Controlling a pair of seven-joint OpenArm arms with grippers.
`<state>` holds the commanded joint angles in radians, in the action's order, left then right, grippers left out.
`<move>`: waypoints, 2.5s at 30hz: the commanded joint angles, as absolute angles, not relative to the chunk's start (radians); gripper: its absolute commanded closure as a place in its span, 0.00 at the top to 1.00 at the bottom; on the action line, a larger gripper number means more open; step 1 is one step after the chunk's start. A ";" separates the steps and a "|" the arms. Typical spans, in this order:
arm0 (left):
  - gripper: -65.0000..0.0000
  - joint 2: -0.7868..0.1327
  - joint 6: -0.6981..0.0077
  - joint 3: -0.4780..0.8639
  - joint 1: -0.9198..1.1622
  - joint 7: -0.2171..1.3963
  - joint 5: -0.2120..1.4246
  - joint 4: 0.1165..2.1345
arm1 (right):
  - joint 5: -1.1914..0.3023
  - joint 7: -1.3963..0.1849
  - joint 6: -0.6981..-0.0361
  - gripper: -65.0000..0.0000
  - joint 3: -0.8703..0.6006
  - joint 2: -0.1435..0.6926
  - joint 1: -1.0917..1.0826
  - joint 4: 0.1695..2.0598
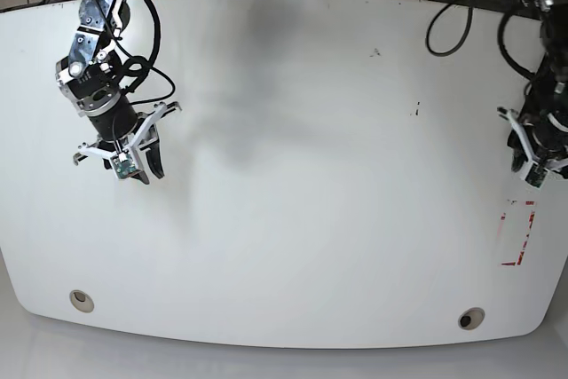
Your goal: Layout the t-shirt on the table in an organized manner, then fold the t-shirt properly
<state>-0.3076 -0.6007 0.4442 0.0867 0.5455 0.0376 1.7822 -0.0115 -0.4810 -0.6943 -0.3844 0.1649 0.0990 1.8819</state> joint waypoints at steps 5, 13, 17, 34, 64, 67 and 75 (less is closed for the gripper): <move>0.18 -0.147 -0.582 0.424 0.104 0.257 -0.084 1.716 | 0.039 -0.315 -0.693 0.20 -0.410 0.134 0.120 1.770; 0.18 -0.024 -0.487 0.386 0.225 -0.068 -0.202 1.661 | 0.071 -0.047 -0.664 0.20 -0.464 0.090 0.231 1.693; 0.18 0.004 -0.443 0.384 0.337 -0.113 -0.202 1.705 | 0.062 -0.028 -0.638 0.20 -0.467 0.084 0.343 1.753; 0.17 0.157 -0.441 0.381 0.960 -0.105 -0.193 1.919 | -0.122 -0.053 -0.639 0.20 -0.469 0.044 0.912 1.972; 0.17 -0.033 -0.438 0.173 0.745 -0.111 -0.056 0.949 | -0.153 0.001 -0.638 0.20 -0.300 0.116 0.854 1.221; 0.17 -0.047 -0.438 0.173 0.679 -0.111 -0.056 0.852 | -0.143 0.002 -0.633 0.20 -0.271 0.136 0.802 1.135; 0.17 -0.081 -0.437 0.159 0.464 -0.108 -0.056 0.573 | -0.068 0.002 -0.628 0.20 -0.219 0.139 0.638 0.924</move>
<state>-0.0806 -0.4365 0.1588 0.4641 -0.1082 -0.0560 0.5731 -0.0683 0.0023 -0.6283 -0.2186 0.1389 0.6375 0.9244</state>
